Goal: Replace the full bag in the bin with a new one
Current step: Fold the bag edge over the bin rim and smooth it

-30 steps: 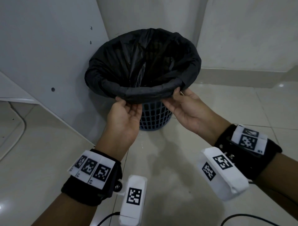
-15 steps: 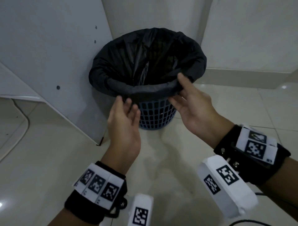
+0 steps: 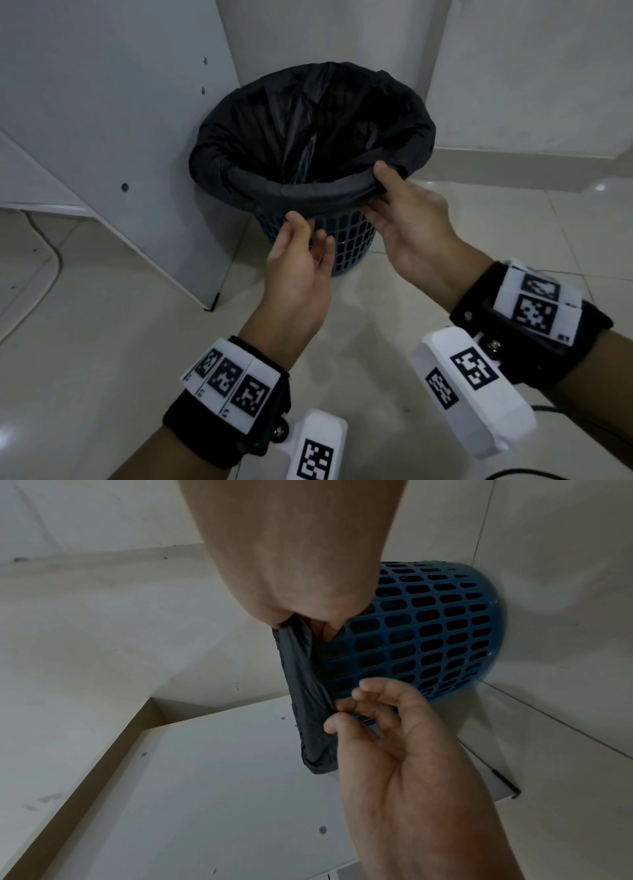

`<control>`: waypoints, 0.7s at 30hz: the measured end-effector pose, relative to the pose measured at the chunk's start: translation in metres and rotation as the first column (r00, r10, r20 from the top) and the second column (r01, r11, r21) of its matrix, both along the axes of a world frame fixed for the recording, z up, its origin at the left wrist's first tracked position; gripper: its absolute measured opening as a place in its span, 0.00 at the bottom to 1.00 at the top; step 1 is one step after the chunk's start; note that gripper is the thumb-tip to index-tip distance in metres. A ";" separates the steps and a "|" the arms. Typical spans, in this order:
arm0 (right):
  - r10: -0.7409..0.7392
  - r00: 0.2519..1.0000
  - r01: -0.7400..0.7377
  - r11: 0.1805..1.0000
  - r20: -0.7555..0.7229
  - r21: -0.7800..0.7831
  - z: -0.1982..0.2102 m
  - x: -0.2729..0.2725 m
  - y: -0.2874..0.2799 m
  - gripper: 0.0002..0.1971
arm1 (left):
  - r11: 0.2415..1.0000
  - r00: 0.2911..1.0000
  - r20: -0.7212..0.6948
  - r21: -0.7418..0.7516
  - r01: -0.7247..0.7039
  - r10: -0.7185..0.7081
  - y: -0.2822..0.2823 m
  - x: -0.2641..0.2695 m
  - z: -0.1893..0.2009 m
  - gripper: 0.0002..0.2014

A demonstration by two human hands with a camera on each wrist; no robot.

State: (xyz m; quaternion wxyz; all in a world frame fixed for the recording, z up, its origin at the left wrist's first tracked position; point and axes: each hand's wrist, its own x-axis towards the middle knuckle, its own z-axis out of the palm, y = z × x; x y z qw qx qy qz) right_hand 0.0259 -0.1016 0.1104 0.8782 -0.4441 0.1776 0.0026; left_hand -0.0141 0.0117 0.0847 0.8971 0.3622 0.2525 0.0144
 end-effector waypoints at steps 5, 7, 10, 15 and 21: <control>0.015 1.000 -0.014 0.997 0.014 -0.073 -0.002 0.000 -0.001 0.07 | 0.999 0.999 -0.019 0.012 0.030 -0.030 0.001 0.008 0.007 0.13; 0.012 1.000 -0.011 0.996 0.011 -0.084 -0.002 -0.003 0.000 0.11 | 1.000 0.999 -0.045 0.006 0.011 -0.010 0.002 0.007 0.007 0.19; 0.049 0.999 -0.049 0.996 -0.013 -0.069 -0.001 -0.012 0.008 0.13 | 0.998 0.999 -0.018 -0.025 -0.049 0.048 0.010 0.002 0.011 0.21; 0.357 0.932 -0.361 0.927 -0.062 -0.099 -0.006 -0.039 0.038 0.12 | 0.981 0.982 0.132 0.117 -0.154 0.138 0.038 0.009 0.025 0.17; 0.225 0.972 -0.224 0.974 -0.072 0.016 -0.019 -0.046 0.015 0.23 | 0.979 0.980 0.127 0.113 -0.167 0.152 0.067 0.036 0.024 0.18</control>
